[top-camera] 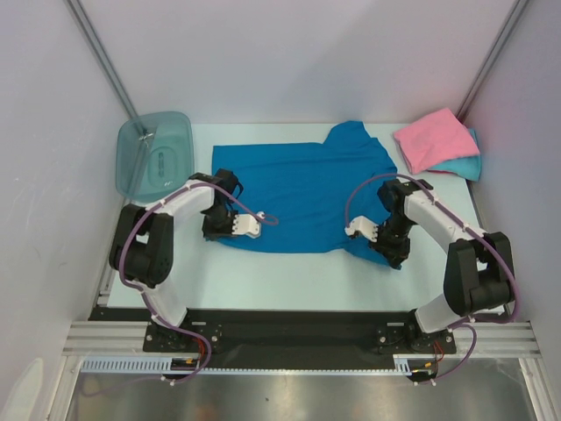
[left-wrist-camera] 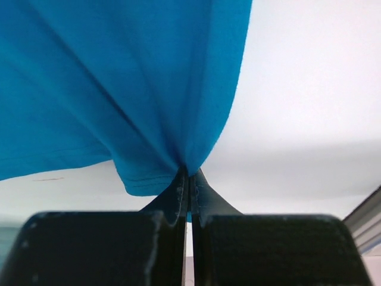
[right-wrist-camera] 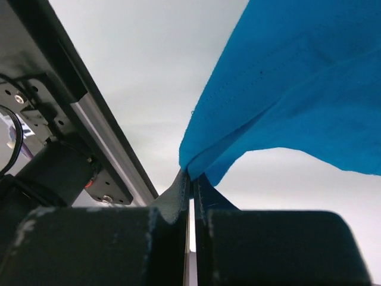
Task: Fold and stack the t-shirts
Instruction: Fold the tshirt
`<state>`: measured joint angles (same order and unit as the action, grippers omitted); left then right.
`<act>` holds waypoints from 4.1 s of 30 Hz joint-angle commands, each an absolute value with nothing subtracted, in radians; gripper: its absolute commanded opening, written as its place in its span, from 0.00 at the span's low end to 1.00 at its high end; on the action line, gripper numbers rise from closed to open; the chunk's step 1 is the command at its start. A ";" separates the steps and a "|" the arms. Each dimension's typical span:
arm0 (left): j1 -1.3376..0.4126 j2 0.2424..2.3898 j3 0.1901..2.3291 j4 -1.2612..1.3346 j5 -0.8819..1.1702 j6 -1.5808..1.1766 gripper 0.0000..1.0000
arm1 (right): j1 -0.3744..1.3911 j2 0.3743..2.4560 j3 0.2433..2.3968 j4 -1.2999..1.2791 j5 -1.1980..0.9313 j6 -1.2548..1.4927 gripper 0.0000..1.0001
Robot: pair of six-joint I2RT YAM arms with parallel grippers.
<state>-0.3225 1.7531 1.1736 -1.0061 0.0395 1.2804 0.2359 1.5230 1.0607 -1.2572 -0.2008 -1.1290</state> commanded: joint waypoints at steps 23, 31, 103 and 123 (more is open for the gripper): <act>-0.316 1.605 0.980 -1.049 0.057 1.356 0.00 | 0.321 1.385 0.899 -1.273 -0.112 -1.278 0.00; -0.307 1.595 0.998 -1.031 0.055 1.362 0.00 | 0.318 1.345 0.880 -1.174 -0.031 -1.282 0.00; -0.212 1.810 1.298 -0.825 -0.060 1.312 0.41 | 0.199 1.608 1.089 -0.721 0.077 -1.315 0.00; -0.213 1.792 1.322 -0.844 -0.081 1.313 0.54 | 0.216 1.663 1.140 -0.724 0.074 -1.312 0.00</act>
<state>-0.2195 1.8145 1.2831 -0.8398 -0.0769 1.3174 0.2089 1.6611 1.1023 -0.7231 0.0715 -1.3239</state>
